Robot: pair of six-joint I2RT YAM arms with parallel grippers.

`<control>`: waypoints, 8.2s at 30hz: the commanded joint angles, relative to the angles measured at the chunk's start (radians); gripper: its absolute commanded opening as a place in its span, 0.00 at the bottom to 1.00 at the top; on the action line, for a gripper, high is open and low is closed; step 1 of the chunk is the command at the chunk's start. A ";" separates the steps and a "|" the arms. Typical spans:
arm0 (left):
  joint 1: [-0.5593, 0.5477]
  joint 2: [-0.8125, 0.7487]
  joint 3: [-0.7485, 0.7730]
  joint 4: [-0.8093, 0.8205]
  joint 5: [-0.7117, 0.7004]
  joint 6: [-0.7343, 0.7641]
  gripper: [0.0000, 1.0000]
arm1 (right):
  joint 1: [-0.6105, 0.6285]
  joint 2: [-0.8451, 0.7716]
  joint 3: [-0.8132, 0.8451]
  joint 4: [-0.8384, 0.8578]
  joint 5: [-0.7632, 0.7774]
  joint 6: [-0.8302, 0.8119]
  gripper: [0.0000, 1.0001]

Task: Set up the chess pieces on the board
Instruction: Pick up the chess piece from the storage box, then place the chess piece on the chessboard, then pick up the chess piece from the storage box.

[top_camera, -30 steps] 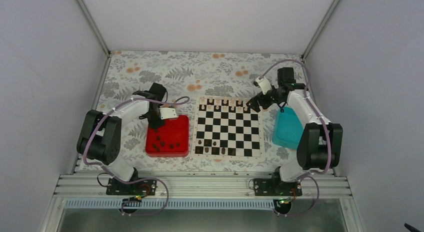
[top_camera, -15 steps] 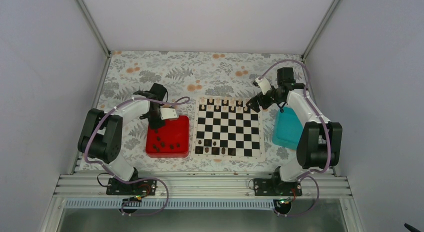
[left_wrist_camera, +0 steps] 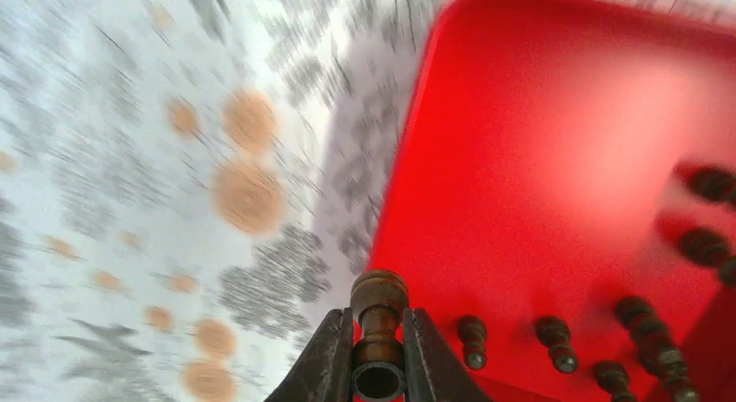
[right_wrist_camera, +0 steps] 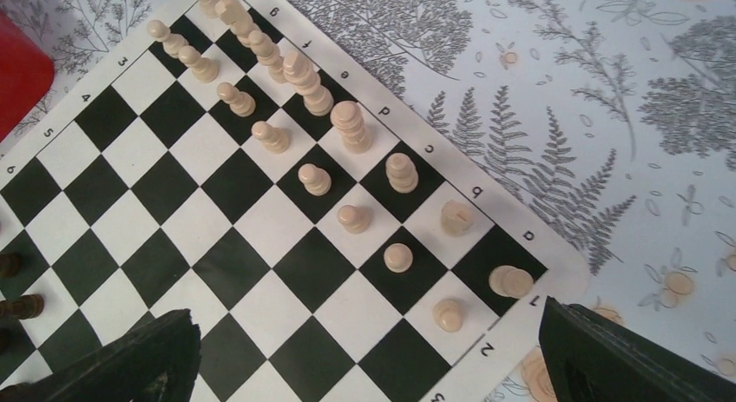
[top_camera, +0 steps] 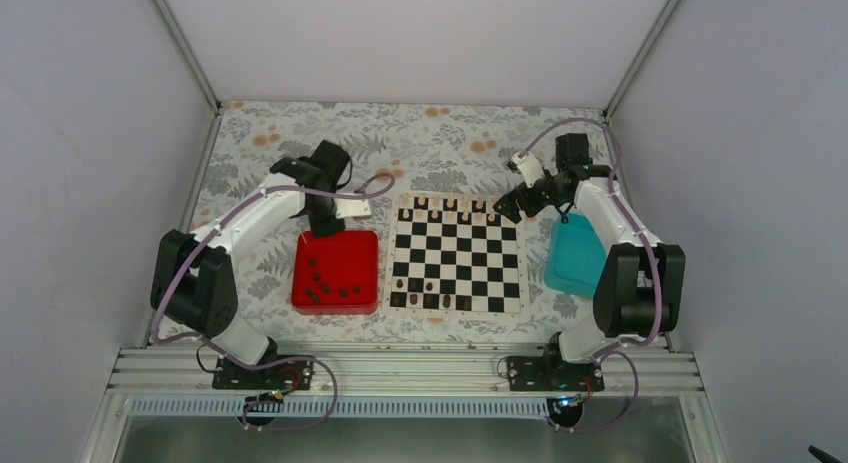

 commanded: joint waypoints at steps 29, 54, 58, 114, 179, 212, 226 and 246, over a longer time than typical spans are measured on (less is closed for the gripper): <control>-0.810 0.963 1.461 -0.348 -0.027 0.025 0.08 | -0.451 -0.184 0.007 -0.096 -0.173 -0.145 1.00; -0.869 1.081 1.389 -0.241 -0.075 0.093 0.08 | -0.475 -0.168 -0.011 -0.065 -0.254 -0.140 1.00; -0.864 1.080 1.386 -0.246 -0.071 0.091 0.08 | -0.476 -0.167 -0.021 -0.061 -0.255 -0.142 1.00; -0.912 1.021 1.386 -0.316 0.044 0.060 0.08 | -0.478 -0.153 -0.029 -0.070 -0.255 -0.162 1.00; -0.912 1.064 1.398 -0.295 0.015 0.052 0.11 | -0.534 -0.259 -0.042 -0.097 -0.241 -0.211 1.00; -0.921 0.915 1.393 -0.358 -0.060 0.008 0.25 | -0.534 -0.242 -0.029 -0.112 -0.248 -0.218 1.00; -0.827 0.464 0.972 -0.394 -0.190 -0.185 0.34 | -0.536 -0.230 0.029 -0.156 -0.284 -0.219 1.00; -0.181 -0.154 0.128 -0.143 -0.010 -0.065 0.46 | -0.476 -0.179 0.082 -0.145 -0.273 -0.130 1.00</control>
